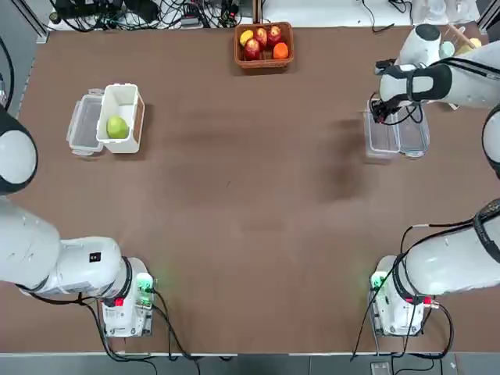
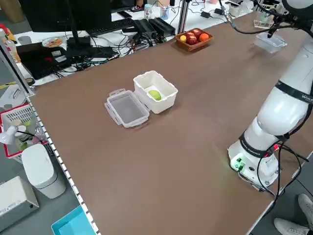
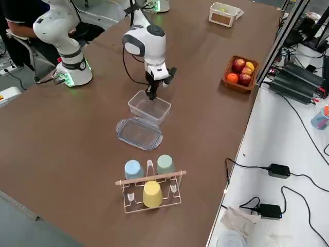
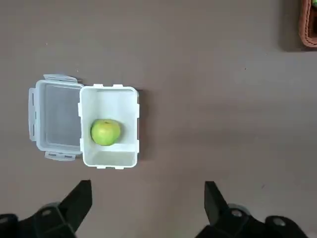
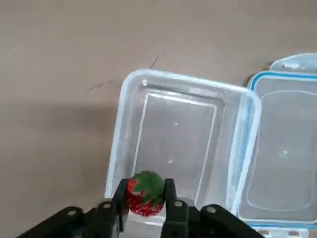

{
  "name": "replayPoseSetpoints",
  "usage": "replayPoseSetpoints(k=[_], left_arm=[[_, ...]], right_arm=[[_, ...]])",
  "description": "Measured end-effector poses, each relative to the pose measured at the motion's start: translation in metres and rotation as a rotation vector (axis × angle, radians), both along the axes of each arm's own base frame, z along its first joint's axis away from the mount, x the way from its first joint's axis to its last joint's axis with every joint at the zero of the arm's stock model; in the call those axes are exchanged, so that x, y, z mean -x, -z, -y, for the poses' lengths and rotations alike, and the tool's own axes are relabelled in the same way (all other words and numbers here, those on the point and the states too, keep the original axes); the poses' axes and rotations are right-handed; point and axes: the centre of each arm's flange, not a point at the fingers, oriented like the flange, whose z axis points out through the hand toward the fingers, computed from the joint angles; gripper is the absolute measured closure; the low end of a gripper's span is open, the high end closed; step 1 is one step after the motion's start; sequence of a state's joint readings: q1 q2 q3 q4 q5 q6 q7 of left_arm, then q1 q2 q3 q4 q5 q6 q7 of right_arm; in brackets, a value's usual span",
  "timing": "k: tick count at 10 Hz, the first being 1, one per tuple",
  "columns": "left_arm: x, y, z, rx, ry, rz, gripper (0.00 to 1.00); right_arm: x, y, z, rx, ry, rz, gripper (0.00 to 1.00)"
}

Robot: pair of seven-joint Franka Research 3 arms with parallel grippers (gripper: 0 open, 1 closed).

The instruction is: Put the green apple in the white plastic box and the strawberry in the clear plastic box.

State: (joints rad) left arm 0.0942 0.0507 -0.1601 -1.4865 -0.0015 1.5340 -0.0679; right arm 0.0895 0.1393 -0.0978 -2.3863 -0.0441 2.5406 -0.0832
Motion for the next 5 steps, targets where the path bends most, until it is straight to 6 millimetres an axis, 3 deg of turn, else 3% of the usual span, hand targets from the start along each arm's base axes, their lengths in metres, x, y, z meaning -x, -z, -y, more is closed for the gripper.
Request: replayPoseSetpoints(k=[2,5], left_arm=[[0.0,0.0,0.005,0.001,0.012,0.0,0.0],[0.001,0.0,0.01,0.001,0.018,-0.001,0.0]], right_arm=[[0.005,0.01,0.02,0.001,-0.004,0.018,0.67],[0.005,0.035,0.02,0.004,-0.01,0.036,0.67]])
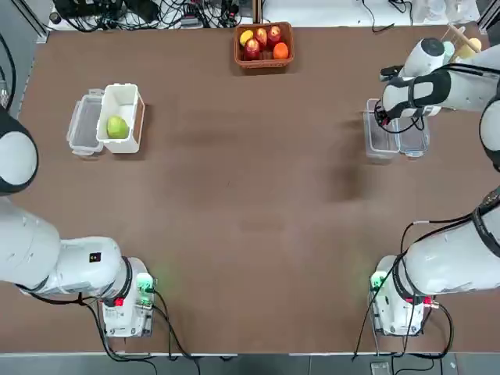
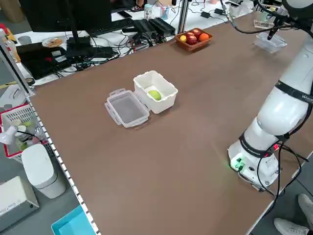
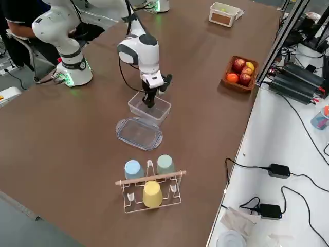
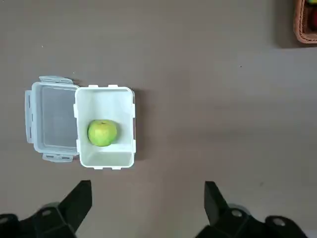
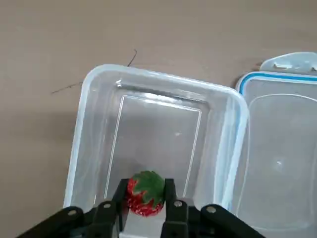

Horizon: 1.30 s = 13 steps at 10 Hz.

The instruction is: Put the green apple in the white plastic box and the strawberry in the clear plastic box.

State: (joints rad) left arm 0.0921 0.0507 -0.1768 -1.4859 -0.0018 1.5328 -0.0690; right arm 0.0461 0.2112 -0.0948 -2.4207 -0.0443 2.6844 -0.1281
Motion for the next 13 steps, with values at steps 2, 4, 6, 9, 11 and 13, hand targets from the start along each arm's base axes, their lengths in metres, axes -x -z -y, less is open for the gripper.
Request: replayPoseSetpoints(k=[2,4,6,9,11,13], left_arm=[[0.0,0.0,0.002,0.016,-0.006,-0.001,0.0],[0.0,-0.001,0.002,0.019,-0.007,0.0,0.0],[0.0,-0.004,0.001,0.019,-0.009,0.006,0.0],[0.001,-0.007,0.001,0.02,-0.01,0.013,0.0],[0.001,-0.007,0.001,0.02,-0.01,0.013,0.0],[0.001,-0.008,0.001,0.02,-0.011,0.014,0.0]], right_arm=[[0.001,0.012,0.001,0.001,0.002,-0.009,0.67],[0.0,0.011,0.004,0.002,0.006,-0.008,0.67],[0.0,0.011,0.004,0.002,0.007,-0.006,0.41],[0.0,0.011,0.004,0.002,0.008,-0.016,0.39],[-0.006,-0.003,0.005,0.002,0.013,-0.068,0.26],[-0.027,-0.077,0.01,-0.001,0.029,-0.13,0.0]])
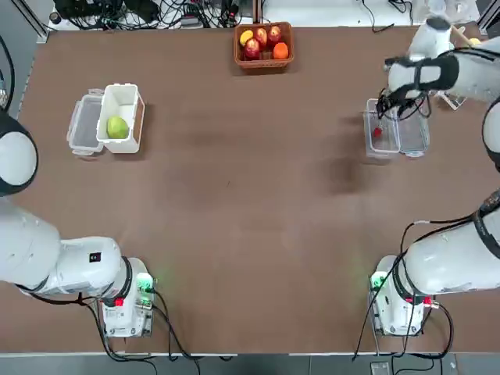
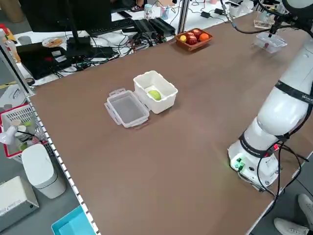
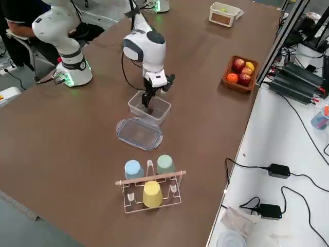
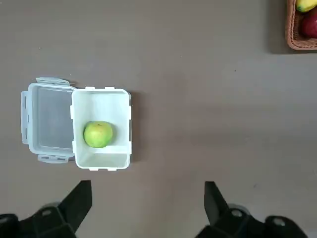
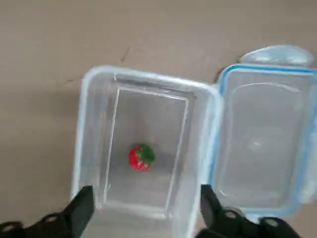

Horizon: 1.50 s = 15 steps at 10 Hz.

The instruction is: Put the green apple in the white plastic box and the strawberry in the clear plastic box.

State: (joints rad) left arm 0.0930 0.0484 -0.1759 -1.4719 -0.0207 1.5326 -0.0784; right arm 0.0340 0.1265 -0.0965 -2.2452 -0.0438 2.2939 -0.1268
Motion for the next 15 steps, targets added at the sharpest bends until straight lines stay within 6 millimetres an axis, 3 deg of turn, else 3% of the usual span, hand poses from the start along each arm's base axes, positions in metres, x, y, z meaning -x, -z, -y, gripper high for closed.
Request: replayPoseSetpoints(k=[1,2,5,8,11,13,15], left_arm=[[0.0,0.0,0.0,0.0,0.0,0.0,0.0],[0.0,0.0,0.0,0.0,-0.001,0.0,0.0],[0.0,0.0,-0.001,0.0,-0.001,0.0,0.0],[0.0,-0.001,-0.001,0.0,-0.002,0.001,0.0],[0.0,-0.001,-0.001,0.0,-0.002,0.001,0.0],[0.0,-0.001,0.0,0.0,0.0,0.001,0.0],[0.0,-0.001,0.001,0.0,0.001,0.001,0.0]], right_arm=[[-0.009,-0.039,-0.001,-0.001,0.014,0.004,0.0],[-0.016,-0.065,-0.009,0.002,0.053,0.021,0.0],[-0.037,-0.128,-0.067,0.021,0.212,0.031,0.0],[-0.043,-0.2,-0.066,0.024,0.245,0.014,0.0],[-0.027,-0.274,-0.06,0.015,0.257,0.031,0.0],[-0.026,-0.298,-0.061,0.001,0.258,0.067,0.0],[-0.026,-0.296,-0.062,-0.002,0.258,0.063,0.0]])
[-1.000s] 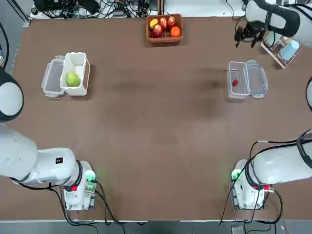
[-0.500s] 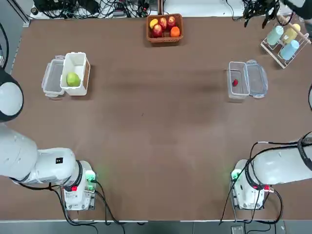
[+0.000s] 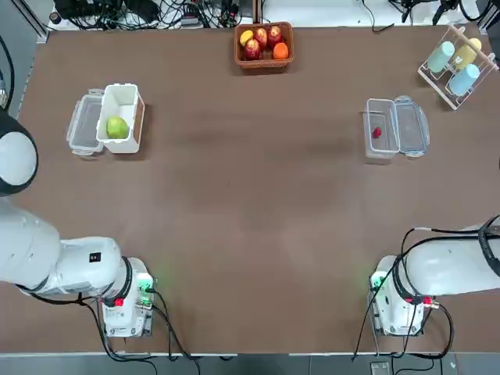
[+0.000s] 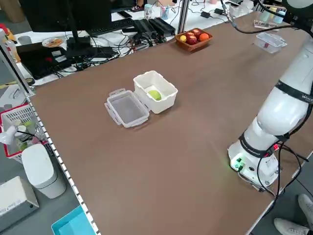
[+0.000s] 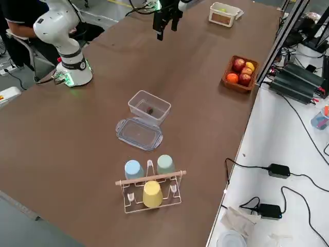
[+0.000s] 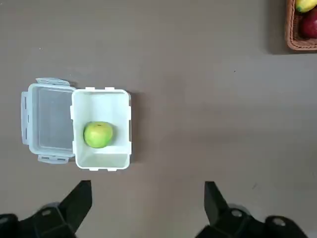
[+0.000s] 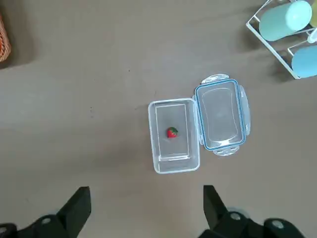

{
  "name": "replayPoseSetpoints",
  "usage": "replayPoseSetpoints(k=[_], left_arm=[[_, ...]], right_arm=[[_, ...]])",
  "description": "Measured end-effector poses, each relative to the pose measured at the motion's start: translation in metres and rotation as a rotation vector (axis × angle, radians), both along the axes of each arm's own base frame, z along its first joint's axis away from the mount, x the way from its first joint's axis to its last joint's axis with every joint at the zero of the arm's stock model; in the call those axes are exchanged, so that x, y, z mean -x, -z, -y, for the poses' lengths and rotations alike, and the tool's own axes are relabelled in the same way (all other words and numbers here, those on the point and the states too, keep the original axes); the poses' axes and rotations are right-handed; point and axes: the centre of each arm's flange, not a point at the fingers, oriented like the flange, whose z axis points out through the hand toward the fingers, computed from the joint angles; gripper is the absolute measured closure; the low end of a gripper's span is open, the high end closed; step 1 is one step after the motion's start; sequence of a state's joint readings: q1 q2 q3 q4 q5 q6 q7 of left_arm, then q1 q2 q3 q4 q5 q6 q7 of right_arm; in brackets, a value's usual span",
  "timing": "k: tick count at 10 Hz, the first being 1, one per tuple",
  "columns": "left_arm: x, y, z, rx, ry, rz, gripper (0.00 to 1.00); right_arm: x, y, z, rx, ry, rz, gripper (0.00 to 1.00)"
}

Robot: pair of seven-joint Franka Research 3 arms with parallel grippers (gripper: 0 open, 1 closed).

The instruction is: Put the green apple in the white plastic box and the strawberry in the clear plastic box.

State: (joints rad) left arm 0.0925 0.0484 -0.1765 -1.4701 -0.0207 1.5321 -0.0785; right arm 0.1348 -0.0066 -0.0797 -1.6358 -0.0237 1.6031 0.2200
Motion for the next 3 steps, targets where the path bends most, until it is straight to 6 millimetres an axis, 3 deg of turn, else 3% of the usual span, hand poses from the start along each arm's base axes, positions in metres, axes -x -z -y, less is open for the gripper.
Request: replayPoseSetpoints(k=[3], left_arm=[[0.0001,0.0,0.0006,0.0,0.001,0.0,0.0]], right_arm=[[0.0002,0.0014,-0.0006,0.0,-0.001,-0.005,0.0]])
